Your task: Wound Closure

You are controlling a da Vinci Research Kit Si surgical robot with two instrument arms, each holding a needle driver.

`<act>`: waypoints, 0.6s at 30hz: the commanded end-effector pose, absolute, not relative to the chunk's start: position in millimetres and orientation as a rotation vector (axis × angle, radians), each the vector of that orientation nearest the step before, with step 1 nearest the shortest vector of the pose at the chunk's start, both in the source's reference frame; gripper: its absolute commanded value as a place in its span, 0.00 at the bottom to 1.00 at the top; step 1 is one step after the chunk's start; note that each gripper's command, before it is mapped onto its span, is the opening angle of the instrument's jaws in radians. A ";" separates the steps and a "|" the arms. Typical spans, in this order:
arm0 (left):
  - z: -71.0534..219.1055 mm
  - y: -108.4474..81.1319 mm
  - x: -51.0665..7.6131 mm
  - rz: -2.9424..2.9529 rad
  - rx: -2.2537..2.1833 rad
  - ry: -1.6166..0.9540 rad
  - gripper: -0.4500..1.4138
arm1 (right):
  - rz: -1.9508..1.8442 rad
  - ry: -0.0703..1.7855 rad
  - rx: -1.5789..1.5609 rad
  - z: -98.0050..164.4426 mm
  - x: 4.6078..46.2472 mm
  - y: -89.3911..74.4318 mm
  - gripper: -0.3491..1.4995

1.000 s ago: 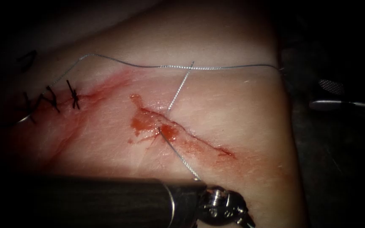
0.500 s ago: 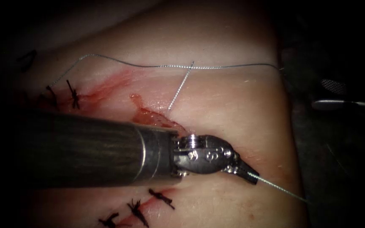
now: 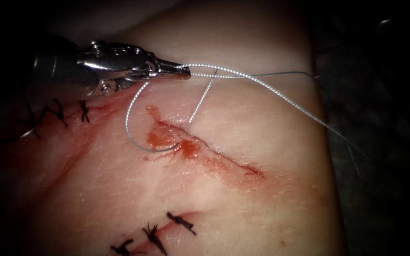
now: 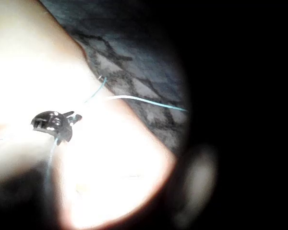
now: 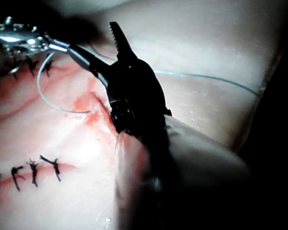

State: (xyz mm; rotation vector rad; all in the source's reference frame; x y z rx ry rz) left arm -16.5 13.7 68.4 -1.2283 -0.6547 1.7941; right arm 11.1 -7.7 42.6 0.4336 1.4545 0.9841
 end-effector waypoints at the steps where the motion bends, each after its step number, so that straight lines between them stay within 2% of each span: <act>1: 68.6 14.1 -16.7 1.749 -1.261 -0.660 0.00 | 0.965 1.456 0.511 42.2 13.6 -9.5 0.52; 5: 68.2 14.9 -15.5 1.669 -1.303 -0.678 0.00 | 0.917 1.412 0.594 42.0 16.2 -12.5 0.43; 9: 68.1 14.0 -14.7 1.708 -1.324 -0.773 0.00 | 0.853 1.356 0.630 43.2 17.6 -14.1 0.43; 18: 67.4 12.1 -12.7 1.835 -1.247 -0.793 0.00 | 0.775 1.180 0.514 47.6 15.3 -13.3 0.44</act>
